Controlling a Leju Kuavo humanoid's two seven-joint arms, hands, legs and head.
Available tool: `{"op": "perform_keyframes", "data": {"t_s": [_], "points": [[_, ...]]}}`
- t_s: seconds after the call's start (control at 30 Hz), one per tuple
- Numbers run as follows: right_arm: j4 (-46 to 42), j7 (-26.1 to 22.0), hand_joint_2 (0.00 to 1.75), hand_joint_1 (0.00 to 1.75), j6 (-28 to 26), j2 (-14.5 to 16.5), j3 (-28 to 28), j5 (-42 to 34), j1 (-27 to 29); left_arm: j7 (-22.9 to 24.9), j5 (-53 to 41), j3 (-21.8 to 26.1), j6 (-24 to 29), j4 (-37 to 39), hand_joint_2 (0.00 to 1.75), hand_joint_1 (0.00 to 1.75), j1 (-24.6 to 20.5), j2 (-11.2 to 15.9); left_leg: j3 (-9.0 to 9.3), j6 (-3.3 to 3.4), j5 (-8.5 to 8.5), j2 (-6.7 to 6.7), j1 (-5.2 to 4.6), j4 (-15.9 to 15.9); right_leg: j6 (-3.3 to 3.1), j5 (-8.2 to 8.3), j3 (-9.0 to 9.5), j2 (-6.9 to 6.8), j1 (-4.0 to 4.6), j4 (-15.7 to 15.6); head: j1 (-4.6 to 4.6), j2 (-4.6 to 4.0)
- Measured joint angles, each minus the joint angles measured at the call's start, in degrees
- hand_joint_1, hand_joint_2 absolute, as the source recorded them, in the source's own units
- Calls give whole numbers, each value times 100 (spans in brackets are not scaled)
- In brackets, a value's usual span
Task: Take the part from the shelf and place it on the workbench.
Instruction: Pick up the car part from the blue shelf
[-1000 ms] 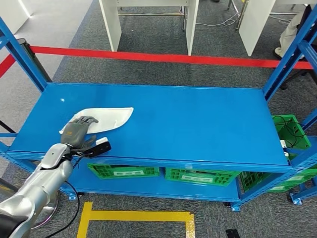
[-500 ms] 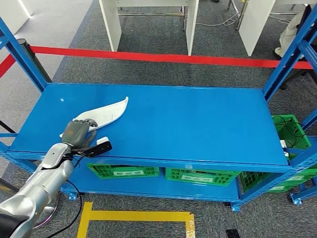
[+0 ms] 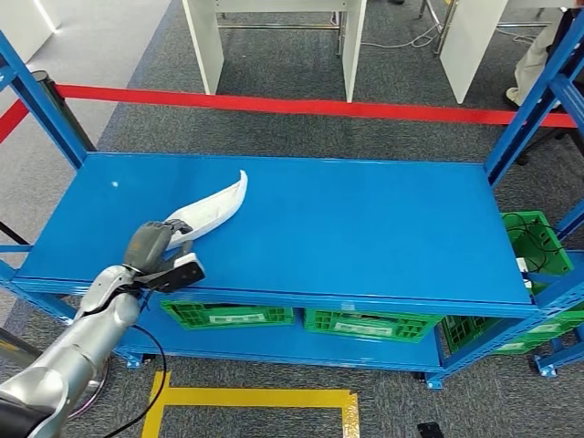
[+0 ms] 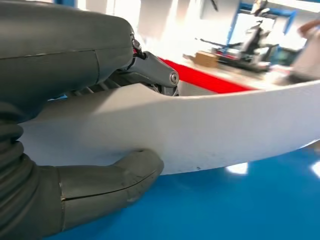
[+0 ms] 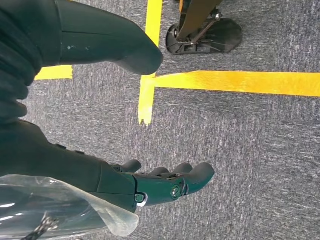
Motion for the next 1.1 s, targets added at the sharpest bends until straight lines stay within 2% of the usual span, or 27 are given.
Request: {"op": "perform_keyframes", "data": {"t_s": [0.07, 0.13, 0.23, 0.4, 0.53, 0.73, 0.93, 1.1], "points": [[2, -3, 175, 0, 0, 0, -16, 20, -1, -446, 751, 90, -76, -383, 175, 175, 229, -111, 0, 0, 0, 0, -1, 0, 0, 0, -2, 1, -1, -1, -1, 0], [3, -5, 175, 0, -1, 0, -43, 34, -1, -661, 1253, 190, 36, -875, 175, 175, 506, -269, -5, 1, -1, -1, -2, 1, 0, 0, -5, -1, -1, -2, -1, 0], [5, -7, 175, 0, -4, 0, -91, 54, -11, -729, 1532, 251, 175, -1456, 175, 175, 778, -461, -11, 1, -1, -1, -2, 1, 1, 0, -7, 0, -2, -3, 2, 0], [11, -34, 175, 0, -7, 4, -128, 88, 0, -878, 2472, 448, 8, -2274, 175, 175, 1124, -702, -11, 1, -2, 18, -2, 1, 3, 6, -15, 18, -3, -4, -1, 0], [15, -292, 175, 0, 156, 4, -151, 98, 1, -923, 2997, 584, -70, -3040, 175, 175, 1523, -846, -13, 1, -2, 18, 0, 0, 3, 5, -16, 18, -2, -3, -1, 0], [21, -589, 175, 0, 556, 5, -194, 31, 15, -1211, 3438, 867, 341, -4185, 175, 175, 2268, -1030, -17, 2, -3, 19, 0, 0, 3, 5, -21, 20, -2, -4, -1, 0], [25, -537, 175, 0, 743, 17, -302, -45, 28, -1337, 3401, 1185, 1017, -5118, 175, 175, 3027, -1155, -20, 3, -4, 19, 0, -1, 3, 4, -22, 19, -1, -4, 0, 0], [32, -487, 175, 0, 998, 24, -416, -122, 33, -1341, 3279, 1369, 1166, -5500, 175, 175, 3486, -1164, -19, 5, -5, 19, -1, -1, 4, 4, -21, 18, -2, -5, -1, 0]]}}
